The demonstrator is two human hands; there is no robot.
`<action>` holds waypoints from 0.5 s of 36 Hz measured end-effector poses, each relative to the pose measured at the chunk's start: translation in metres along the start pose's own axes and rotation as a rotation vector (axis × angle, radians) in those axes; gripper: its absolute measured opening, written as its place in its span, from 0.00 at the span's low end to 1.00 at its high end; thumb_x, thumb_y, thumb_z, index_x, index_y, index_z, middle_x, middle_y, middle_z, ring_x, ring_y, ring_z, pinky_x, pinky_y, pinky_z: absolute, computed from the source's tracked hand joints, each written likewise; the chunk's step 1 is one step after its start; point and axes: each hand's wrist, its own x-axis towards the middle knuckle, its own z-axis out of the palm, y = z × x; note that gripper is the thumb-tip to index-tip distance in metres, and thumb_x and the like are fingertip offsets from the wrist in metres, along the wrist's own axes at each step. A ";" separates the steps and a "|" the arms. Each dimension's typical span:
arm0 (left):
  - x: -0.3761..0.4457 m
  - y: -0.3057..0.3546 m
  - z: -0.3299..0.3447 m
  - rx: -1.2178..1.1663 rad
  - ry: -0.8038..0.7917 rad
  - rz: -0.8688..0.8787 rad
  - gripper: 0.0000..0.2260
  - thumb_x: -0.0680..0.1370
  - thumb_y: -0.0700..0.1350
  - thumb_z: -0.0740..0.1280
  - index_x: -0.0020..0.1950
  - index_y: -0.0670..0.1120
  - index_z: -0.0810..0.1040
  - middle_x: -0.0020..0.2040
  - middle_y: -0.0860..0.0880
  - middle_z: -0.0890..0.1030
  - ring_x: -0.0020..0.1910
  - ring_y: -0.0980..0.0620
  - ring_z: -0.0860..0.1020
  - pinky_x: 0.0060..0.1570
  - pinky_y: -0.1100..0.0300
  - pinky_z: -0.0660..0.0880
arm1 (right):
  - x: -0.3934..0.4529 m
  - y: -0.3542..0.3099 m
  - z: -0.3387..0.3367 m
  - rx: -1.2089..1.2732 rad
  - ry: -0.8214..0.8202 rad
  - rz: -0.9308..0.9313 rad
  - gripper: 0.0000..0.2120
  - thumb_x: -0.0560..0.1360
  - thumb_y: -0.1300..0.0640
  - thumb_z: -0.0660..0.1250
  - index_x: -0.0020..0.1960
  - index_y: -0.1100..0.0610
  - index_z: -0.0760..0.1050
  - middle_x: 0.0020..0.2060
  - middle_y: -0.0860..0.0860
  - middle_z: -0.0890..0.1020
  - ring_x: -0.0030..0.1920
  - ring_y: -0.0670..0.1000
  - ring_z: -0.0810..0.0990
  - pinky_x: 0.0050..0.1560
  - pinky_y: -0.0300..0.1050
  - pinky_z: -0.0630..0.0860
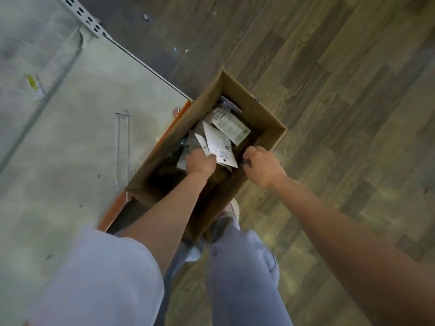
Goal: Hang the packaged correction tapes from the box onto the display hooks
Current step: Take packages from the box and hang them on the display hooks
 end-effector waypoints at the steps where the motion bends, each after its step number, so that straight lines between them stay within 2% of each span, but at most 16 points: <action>1: -0.013 0.004 -0.010 -0.015 -0.006 -0.009 0.17 0.77 0.44 0.63 0.63 0.38 0.75 0.58 0.39 0.78 0.57 0.40 0.77 0.58 0.47 0.76 | -0.011 -0.003 -0.006 0.002 -0.002 -0.003 0.16 0.79 0.61 0.59 0.66 0.58 0.69 0.60 0.56 0.72 0.60 0.56 0.74 0.54 0.45 0.69; 6: -0.082 0.028 -0.058 -0.009 0.009 0.022 0.16 0.79 0.44 0.63 0.63 0.38 0.75 0.59 0.42 0.80 0.56 0.43 0.79 0.59 0.49 0.76 | -0.060 -0.020 -0.040 0.016 0.000 -0.017 0.17 0.78 0.61 0.60 0.66 0.59 0.69 0.59 0.55 0.73 0.59 0.57 0.74 0.56 0.47 0.71; 11: -0.138 0.043 -0.094 0.005 0.037 0.046 0.15 0.80 0.45 0.62 0.62 0.38 0.76 0.61 0.43 0.80 0.53 0.44 0.80 0.56 0.51 0.77 | -0.095 -0.039 -0.076 0.048 -0.004 -0.085 0.19 0.78 0.57 0.64 0.67 0.57 0.68 0.61 0.54 0.72 0.60 0.55 0.75 0.58 0.47 0.74; 13: -0.153 0.046 -0.105 0.000 0.046 0.047 0.14 0.80 0.45 0.62 0.62 0.39 0.76 0.61 0.44 0.80 0.51 0.44 0.81 0.53 0.55 0.78 | -0.104 -0.046 -0.085 0.075 -0.002 -0.116 0.20 0.77 0.55 0.66 0.67 0.57 0.69 0.61 0.54 0.72 0.58 0.54 0.76 0.58 0.48 0.75; 16: -0.174 0.051 -0.118 0.005 0.067 0.052 0.13 0.80 0.45 0.61 0.61 0.40 0.76 0.60 0.45 0.80 0.51 0.46 0.81 0.51 0.57 0.77 | -0.114 -0.057 -0.093 0.084 -0.021 -0.157 0.23 0.75 0.51 0.68 0.67 0.56 0.68 0.61 0.53 0.72 0.57 0.54 0.75 0.57 0.48 0.75; 18: -0.186 0.055 -0.126 -0.004 0.086 0.057 0.12 0.80 0.45 0.61 0.61 0.40 0.76 0.60 0.45 0.80 0.51 0.46 0.81 0.51 0.58 0.77 | -0.119 -0.064 -0.097 0.076 -0.046 -0.190 0.27 0.74 0.49 0.70 0.69 0.55 0.66 0.64 0.53 0.70 0.60 0.53 0.73 0.58 0.46 0.73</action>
